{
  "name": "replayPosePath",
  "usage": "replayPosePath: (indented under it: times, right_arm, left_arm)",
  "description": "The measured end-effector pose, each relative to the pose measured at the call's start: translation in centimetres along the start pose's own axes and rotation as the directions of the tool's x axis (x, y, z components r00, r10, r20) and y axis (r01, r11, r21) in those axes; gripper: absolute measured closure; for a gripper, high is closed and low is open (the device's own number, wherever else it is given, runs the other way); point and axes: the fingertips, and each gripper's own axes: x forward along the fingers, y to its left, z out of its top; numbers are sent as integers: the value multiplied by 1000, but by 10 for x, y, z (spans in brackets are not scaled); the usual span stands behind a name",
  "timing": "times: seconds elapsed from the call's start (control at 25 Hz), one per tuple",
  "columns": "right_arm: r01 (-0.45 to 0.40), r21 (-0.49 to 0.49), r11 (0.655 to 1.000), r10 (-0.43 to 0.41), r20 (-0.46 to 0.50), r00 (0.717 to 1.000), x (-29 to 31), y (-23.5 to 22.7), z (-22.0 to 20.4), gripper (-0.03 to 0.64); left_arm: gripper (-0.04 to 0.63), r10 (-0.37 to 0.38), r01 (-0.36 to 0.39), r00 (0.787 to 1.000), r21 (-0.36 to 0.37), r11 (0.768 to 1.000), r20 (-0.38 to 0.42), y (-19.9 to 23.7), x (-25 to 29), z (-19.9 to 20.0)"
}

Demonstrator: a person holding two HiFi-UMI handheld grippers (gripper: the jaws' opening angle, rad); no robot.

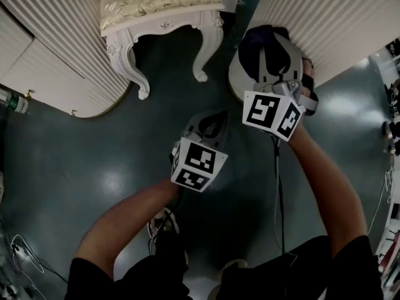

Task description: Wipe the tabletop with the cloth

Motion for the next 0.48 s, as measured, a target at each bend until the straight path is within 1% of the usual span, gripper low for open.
replayPosePath:
  times: [0.16,0.28,0.36,0.48]
  right_arm:
    - [-28,-14,1000,27,-38,999,-1,28,-14,554]
    - [-57,-12,998,56,-61,997,2,49,-21,553]
    - [-76,-12,997,75,-74,994,3,62,-27,554]
    - [-106,-11,994,104,-109,989,2,84,-39,553]
  left_arm:
    - [592,-11,10,1000,-42,999,-15,-11,-8,-26]
    - [592,5,-8,999,-73,997,-40,-8,-11,-49]
    - [592,18,-22,998,-82,996,-52,-4,-8,-56]
    - [592,32,-36,998,-100,994,-49,1,-2,-57]
